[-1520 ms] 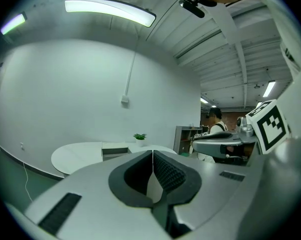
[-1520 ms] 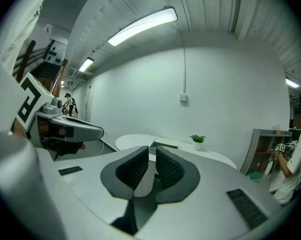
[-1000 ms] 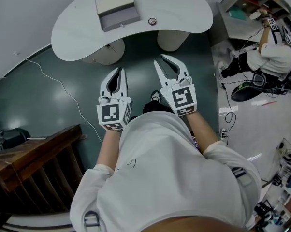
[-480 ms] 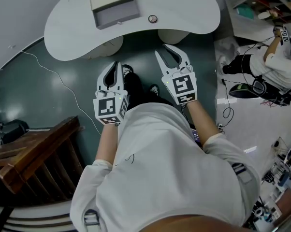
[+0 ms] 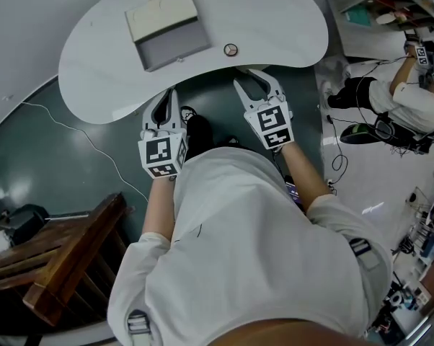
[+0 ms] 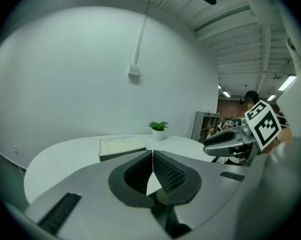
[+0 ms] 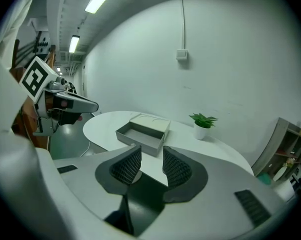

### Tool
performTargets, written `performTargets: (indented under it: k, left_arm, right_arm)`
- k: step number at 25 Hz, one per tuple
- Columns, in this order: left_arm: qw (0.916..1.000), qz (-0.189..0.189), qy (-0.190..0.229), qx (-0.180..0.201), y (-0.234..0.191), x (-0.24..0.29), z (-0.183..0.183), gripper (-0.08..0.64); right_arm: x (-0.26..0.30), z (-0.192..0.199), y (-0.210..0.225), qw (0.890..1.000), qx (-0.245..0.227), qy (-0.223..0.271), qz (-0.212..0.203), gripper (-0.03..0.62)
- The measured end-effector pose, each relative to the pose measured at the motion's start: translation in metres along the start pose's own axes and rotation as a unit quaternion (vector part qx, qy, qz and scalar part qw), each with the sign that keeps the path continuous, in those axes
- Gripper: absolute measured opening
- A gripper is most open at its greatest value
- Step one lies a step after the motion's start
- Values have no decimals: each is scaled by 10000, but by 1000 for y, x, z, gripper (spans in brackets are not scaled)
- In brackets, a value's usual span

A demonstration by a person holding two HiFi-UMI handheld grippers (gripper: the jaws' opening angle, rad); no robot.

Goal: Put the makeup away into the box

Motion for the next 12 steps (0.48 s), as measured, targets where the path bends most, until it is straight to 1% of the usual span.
performTargets:
  k: [2, 5, 7, 10, 12]
  left_arm:
    - [9998, 73, -129, 151, -19, 22, -1, 23]
    - [9982, 252, -407, 352, -40, 53, 1, 23]
    - [9964, 452, -543, 478, -50, 67, 4, 23]
    - [9923, 852, -713, 547, -62, 78, 11, 23]
    - [9898, 1026, -806, 578, -62, 88, 12, 23]
  right_arm:
    - [19, -8, 6, 9998, 5, -204, 21, 123]
    - [45, -13, 16, 9979, -38, -641, 59, 149]
    - [60, -12, 20, 9955, -157, -926, 90, 167]
    - [77, -11, 21, 9904, -403, -1304, 235, 173]
    - [83, -10, 32, 9877, -431, -1481, 259, 173]
Point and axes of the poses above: the fingertips, and each gripper's own axes: x forward along the fingers, y to its right, z out of its underside, the point moved 10 cm from there along -x, backward along the fingers, and after that the axes turned 11 degrees about -z, right-handed, at the moved point
